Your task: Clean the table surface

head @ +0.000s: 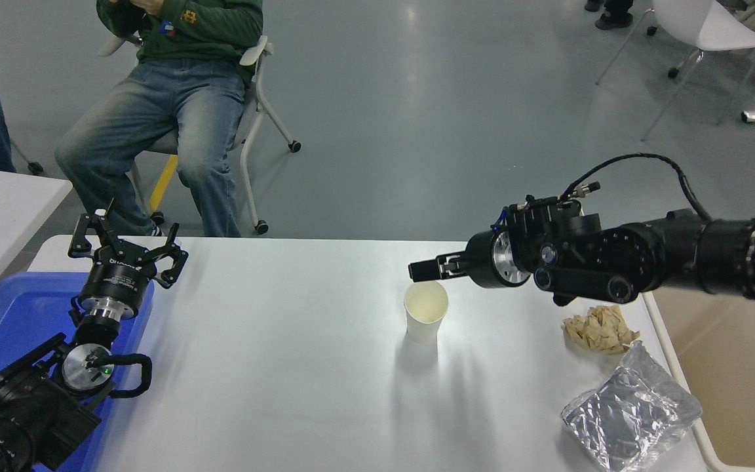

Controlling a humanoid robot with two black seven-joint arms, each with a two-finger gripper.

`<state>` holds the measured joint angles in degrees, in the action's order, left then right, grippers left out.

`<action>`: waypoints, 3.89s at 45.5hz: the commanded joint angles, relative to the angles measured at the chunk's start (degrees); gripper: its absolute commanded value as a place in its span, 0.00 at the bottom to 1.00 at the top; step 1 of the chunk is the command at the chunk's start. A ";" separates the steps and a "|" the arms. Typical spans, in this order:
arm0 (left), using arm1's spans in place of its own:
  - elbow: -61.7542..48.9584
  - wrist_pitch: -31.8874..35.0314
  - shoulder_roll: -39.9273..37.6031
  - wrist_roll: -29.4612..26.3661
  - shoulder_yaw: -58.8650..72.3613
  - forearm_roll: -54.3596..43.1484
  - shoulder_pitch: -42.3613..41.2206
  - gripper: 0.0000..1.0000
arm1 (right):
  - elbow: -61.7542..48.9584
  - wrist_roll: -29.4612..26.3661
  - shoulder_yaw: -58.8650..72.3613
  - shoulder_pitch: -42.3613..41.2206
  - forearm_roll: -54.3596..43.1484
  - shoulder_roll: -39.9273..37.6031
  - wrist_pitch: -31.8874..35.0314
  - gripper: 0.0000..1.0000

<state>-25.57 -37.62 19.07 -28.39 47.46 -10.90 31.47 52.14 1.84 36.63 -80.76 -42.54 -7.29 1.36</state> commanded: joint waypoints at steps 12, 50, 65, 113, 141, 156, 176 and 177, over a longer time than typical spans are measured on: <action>0.00 0.00 0.00 0.00 0.00 0.00 0.00 1.00 | -7.58 -4.04 0.28 7.90 0.09 3.95 0.04 1.00; 0.00 0.00 0.00 0.00 0.00 0.00 0.00 1.00 | -7.32 -3.69 0.63 5.79 0.26 4.57 0.92 0.00; 0.00 0.00 0.00 0.00 0.00 0.00 0.00 1.00 | -5.12 -2.99 0.02 3.33 0.70 2.46 2.94 0.00; 0.00 0.00 0.00 0.00 0.00 0.00 0.00 1.00 | 22.21 -2.55 0.37 -19.78 2.11 -24.52 6.72 0.00; 0.00 0.00 0.00 0.00 0.00 0.00 0.00 1.00 | 26.34 -0.97 0.37 -21.72 -2.64 -45.43 9.18 0.00; 0.00 0.00 0.00 0.00 0.00 0.00 0.00 1.00 | 26.17 1.58 0.28 -19.35 -6.24 -56.77 10.06 0.00; 0.00 0.00 0.00 0.00 0.00 0.00 0.00 1.00 | 19.49 6.07 -1.04 -11.09 -7.12 -61.70 9.45 0.00; 0.00 0.00 0.00 0.00 0.00 0.00 0.00 1.00 | 18.97 6.24 -1.21 -10.74 -7.03 -61.70 9.36 0.00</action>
<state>-25.58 -37.62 19.07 -28.39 47.46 -10.89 31.46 75.29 5.88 36.27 -95.32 -49.35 -66.94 11.10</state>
